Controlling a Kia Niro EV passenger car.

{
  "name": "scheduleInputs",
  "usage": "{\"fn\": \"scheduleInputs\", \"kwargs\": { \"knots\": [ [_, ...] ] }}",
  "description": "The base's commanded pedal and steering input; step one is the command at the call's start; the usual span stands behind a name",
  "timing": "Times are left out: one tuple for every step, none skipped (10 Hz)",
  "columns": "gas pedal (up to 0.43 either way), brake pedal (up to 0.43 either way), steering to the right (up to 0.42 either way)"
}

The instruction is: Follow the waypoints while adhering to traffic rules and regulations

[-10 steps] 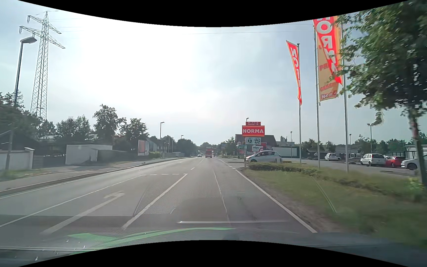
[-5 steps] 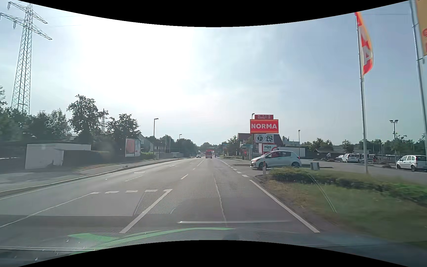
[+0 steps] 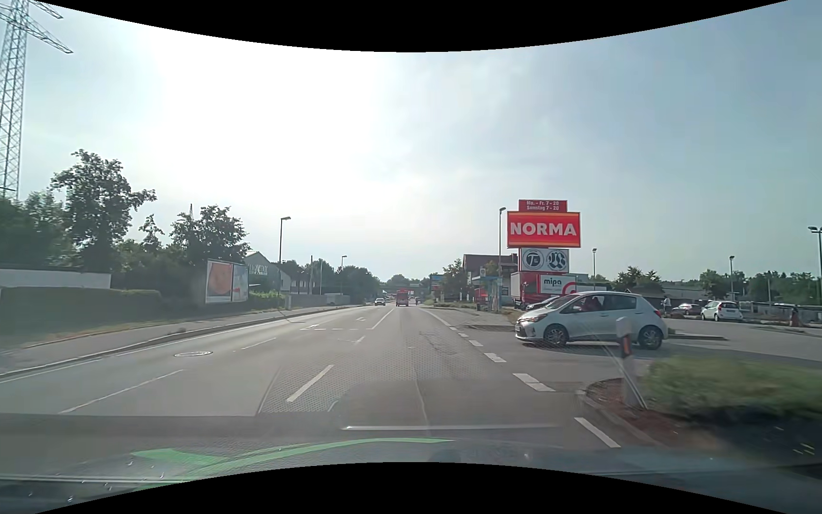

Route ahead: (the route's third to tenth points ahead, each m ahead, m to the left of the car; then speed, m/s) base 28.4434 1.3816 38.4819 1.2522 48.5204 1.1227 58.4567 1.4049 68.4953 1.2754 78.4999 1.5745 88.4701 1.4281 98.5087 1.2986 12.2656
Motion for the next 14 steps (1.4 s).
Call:
{"fn": "scheduleInputs", "kwargs": {
  "knots": [
    [0.098,0.000,-0.002],
    [0.098,0.000,-0.001],
    [0.098,0.000,0.000],
    [0.098,0.000,0.001],
    [0.098,0.000,0.001],
    [0.098,0.000,0.001],
    [0.098,0.000,0.001],
    [0.098,0.000,0.001],
    [0.098,0.000,0.001],
    [0.098,0.000,0.001],
    [0.098,0.000,0.000],
    [0.087,0.000,0.000],
    [0.079,0.000,0.001],
    [0.079,0.000,0.001]
  ]
}}
